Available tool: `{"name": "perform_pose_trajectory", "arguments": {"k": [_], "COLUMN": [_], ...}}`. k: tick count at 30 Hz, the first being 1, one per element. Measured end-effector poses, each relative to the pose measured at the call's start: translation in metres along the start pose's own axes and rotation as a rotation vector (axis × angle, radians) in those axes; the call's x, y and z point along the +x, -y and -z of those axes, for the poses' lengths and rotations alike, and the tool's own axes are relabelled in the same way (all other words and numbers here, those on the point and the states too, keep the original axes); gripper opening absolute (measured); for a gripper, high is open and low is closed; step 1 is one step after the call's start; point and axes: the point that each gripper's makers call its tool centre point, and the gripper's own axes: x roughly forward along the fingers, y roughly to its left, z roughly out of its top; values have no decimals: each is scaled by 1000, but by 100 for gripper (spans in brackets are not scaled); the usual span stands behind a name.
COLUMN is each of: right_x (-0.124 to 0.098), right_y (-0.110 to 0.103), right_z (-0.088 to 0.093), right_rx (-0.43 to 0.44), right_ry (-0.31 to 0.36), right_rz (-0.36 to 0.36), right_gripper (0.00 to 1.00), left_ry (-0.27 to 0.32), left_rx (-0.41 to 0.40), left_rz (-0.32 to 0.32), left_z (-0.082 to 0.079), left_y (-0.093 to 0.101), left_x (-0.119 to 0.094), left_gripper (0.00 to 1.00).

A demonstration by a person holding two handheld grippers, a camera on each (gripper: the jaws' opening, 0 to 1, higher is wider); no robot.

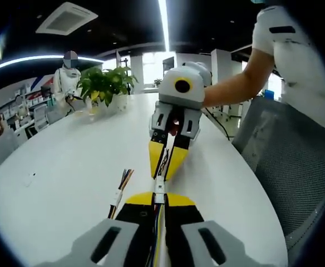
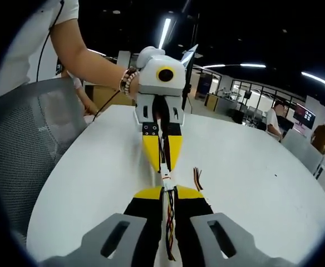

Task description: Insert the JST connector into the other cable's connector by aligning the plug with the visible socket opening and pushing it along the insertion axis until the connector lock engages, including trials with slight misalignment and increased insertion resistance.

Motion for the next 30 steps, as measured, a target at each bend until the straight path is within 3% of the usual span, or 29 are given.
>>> {"name": "perform_pose_trajectory", "arguments": {"k": [30], "right_x": [5], "right_y": [5], "right_z": [3], "right_rx": [-22], "right_ry": [-81], "right_rz": [25], "right_gripper": [3], "left_ry": [-33], "left_rx": [24], "left_rz": [-22], "left_z": [3], "left_y": [-5], "left_x": [0], "left_gripper": [0]}}
